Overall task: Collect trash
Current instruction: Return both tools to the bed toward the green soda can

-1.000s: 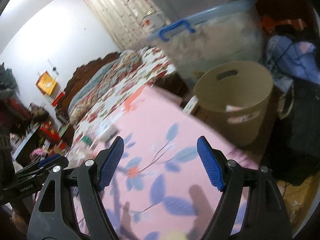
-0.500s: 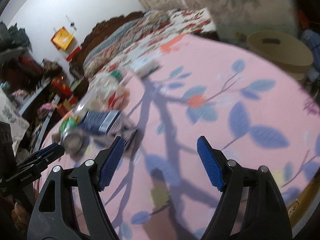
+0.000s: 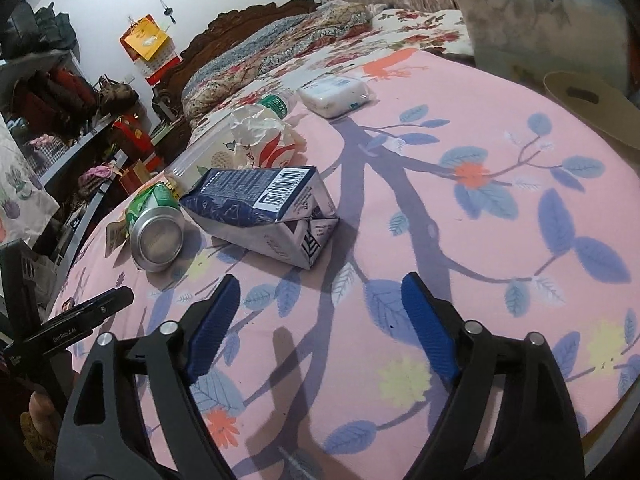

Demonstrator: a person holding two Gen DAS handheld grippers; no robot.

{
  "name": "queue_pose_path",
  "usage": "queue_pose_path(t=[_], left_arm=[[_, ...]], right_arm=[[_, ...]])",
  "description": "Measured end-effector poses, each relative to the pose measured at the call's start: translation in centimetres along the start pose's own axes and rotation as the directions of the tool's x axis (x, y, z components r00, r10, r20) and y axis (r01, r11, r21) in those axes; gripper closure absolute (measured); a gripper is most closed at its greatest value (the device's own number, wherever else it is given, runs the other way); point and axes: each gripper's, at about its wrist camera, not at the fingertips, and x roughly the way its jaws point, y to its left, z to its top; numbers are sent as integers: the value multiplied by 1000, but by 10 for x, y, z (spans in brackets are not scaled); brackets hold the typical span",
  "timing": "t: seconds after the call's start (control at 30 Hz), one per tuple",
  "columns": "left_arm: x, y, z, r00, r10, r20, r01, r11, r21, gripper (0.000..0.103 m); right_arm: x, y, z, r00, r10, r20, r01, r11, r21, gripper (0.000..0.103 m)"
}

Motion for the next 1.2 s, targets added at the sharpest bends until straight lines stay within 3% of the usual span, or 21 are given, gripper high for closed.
queue_pose_path(t=[0.43, 0.63, 1.2], left_arm=[[4, -3, 3, 999, -49, 5, 49, 999, -5, 17], [5, 0, 3, 995, -98, 5, 98, 995, -21, 8], [2, 6, 1, 988, -149, 27, 150, 987, -62, 9]], right_arm=[[0, 3, -4, 999, 5, 48, -6, 1000, 15, 9], [1, 0, -3, 998, 45, 49, -47, 998, 45, 5], [4, 2, -3, 998, 46, 47, -48, 998, 33, 3]])
